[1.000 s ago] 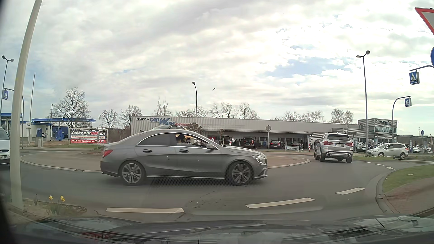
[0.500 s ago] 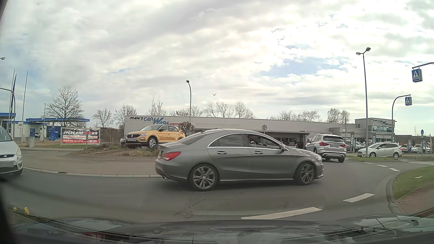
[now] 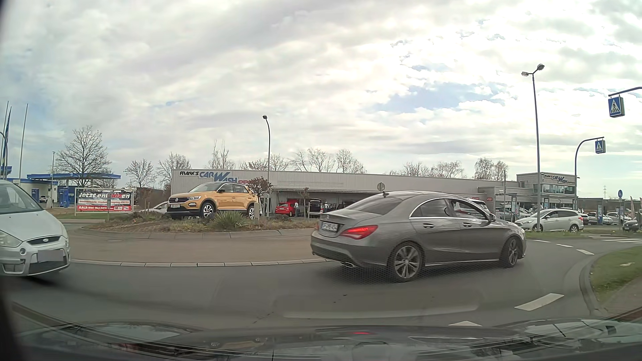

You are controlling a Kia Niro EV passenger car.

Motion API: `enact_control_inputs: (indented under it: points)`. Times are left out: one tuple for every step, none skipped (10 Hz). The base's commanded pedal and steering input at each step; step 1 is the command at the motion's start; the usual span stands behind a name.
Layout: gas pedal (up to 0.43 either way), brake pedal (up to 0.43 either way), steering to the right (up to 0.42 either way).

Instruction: Follow the waypoints while adhering to traffic rules and regulations

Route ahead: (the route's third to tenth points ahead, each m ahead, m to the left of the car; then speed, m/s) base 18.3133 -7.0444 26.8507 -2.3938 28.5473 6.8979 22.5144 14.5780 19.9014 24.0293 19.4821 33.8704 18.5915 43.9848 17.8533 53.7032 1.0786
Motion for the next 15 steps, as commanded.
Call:
enact_control_inputs:
  points:
    - [0.0, 0.201, 0.196]
    - [0.0, 0.201, 0.202]
    - [0.0, 0.195, 0.21]
    - [0.0, 0.189, 0.218]
    - [0.0, 0.183, 0.224]
    - [0.0, 0.183, 0.228]
    - [0.0, 0.177, 0.23]
    - [0.0, 0.171, 0.231]
    - [0.0, 0.171, 0.231]
    - [0.0, 0.171, 0.231]
    - [0.0, 0.165, 0.231]
    - [0.0, 0.14, 0.231]
    - [0.0, 0.098, 0.232]
    - [0.0, 0.037, 0.233]
    - [0.0, 0.018, 0.235]
